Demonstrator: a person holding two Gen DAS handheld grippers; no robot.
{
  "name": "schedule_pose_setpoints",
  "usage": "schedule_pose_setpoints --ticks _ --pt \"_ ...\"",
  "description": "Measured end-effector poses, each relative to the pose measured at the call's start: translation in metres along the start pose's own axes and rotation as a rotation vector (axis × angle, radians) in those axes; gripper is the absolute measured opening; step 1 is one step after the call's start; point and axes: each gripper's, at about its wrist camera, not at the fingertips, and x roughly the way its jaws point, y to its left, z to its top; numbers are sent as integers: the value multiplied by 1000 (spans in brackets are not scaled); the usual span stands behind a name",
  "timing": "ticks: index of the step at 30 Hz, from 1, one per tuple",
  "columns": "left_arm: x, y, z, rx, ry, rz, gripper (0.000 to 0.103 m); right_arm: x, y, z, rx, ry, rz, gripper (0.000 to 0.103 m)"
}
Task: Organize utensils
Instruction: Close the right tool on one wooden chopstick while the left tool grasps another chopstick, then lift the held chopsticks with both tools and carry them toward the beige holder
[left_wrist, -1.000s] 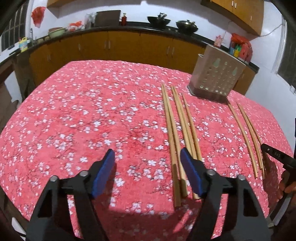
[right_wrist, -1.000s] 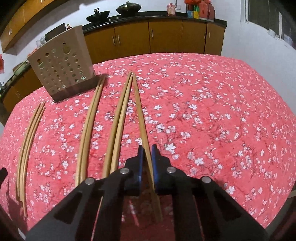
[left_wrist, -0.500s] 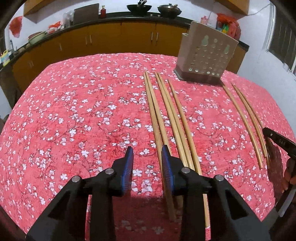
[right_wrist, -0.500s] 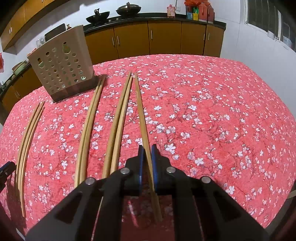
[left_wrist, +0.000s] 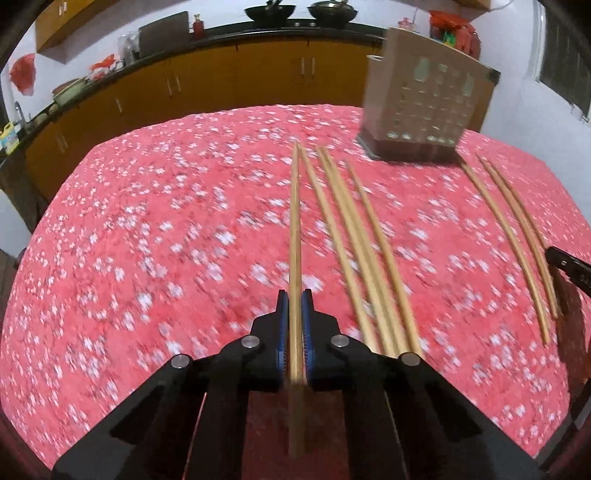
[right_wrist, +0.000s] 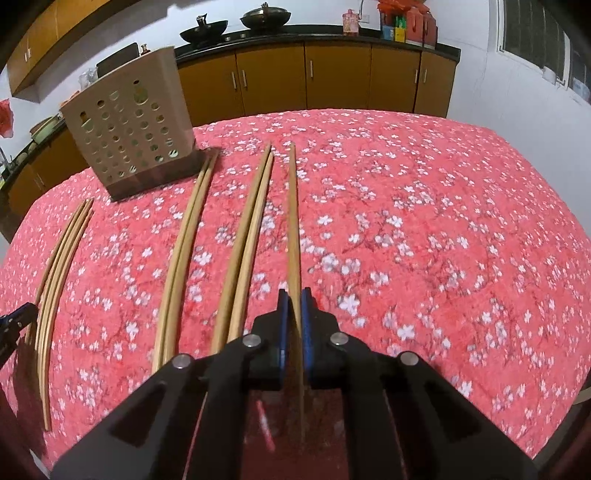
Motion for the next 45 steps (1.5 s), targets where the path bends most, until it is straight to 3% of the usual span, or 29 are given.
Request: schedule_pose_setpoints --ticks 5,11,27,33,45 --pt "13 23 17 -54 -15 22 8 13 -7 14 21 -13 -8 8" --pt "12 41 16 -109 -35 -46 8 17 -9 18 21 -23 -8 8" --pt "1 39 -2 -89 -31 -42 8 5 -7 12 23 -10 10 8" --pt "-20 49 4 -105 -63 -41 8 -28 -9 24 24 -95 34 8" --pt "-84 63 42 -163 -256 -59 7 -86 -16 56 52 -284 59 8"
